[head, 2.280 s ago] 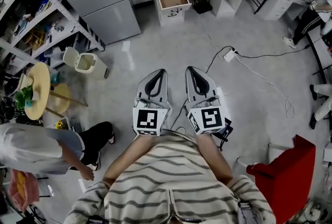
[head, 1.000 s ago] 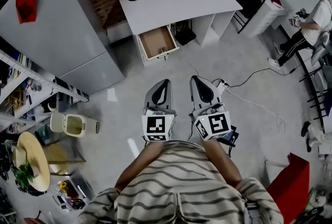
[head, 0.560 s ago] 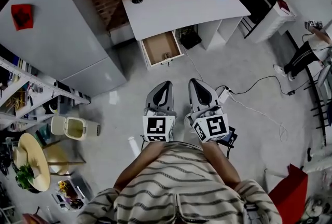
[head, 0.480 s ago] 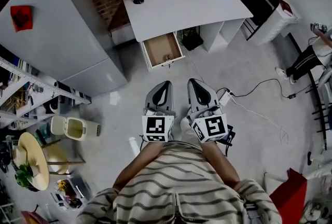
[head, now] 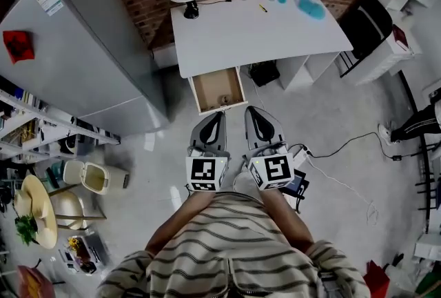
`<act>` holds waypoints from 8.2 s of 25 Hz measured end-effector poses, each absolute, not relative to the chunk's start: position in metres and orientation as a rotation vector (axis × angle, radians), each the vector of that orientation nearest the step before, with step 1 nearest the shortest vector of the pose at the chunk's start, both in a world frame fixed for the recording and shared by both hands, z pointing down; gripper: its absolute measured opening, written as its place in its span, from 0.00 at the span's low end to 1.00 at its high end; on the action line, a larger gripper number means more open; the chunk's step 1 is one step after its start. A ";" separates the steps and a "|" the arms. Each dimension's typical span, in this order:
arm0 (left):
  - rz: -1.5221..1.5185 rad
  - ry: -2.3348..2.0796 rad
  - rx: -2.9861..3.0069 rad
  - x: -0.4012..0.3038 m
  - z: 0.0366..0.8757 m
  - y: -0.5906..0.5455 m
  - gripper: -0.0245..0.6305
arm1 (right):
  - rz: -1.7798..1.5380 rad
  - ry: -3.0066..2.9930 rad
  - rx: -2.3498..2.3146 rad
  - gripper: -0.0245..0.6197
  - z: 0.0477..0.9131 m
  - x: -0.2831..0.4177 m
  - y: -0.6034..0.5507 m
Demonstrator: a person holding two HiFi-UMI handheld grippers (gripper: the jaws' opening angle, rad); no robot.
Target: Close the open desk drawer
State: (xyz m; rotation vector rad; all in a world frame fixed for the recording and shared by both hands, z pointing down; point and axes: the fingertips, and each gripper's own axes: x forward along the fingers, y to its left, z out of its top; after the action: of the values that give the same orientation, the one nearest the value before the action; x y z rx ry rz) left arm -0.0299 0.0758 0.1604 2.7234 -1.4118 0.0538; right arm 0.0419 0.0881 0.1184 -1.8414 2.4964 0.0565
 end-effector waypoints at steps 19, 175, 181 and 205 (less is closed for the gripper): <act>0.064 -1.573 2.597 0.067 0.168 -0.053 0.05 | -0.050 2.614 -1.696 0.05 0.139 0.140 -0.052; -0.900 -1.046 1.234 -0.004 0.814 -0.162 0.07 | -0.490 2.699 -1.806 0.05 0.568 0.070 -0.129; -0.908 -1.017 1.256 -0.005 0.807 -0.160 0.07 | -0.505 2.696 -1.805 0.05 0.570 0.072 -0.126; -1.014 -0.968 1.425 -0.008 0.731 -0.181 0.08 | -0.486 2.681 -1.815 0.05 0.558 0.068 -0.129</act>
State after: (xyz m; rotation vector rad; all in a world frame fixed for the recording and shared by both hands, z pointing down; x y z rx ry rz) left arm -0.0085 -0.1807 0.7307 1.4245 -0.9678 -1.0141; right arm 0.0679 -0.1290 0.5584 -1.8153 2.6805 -0.4864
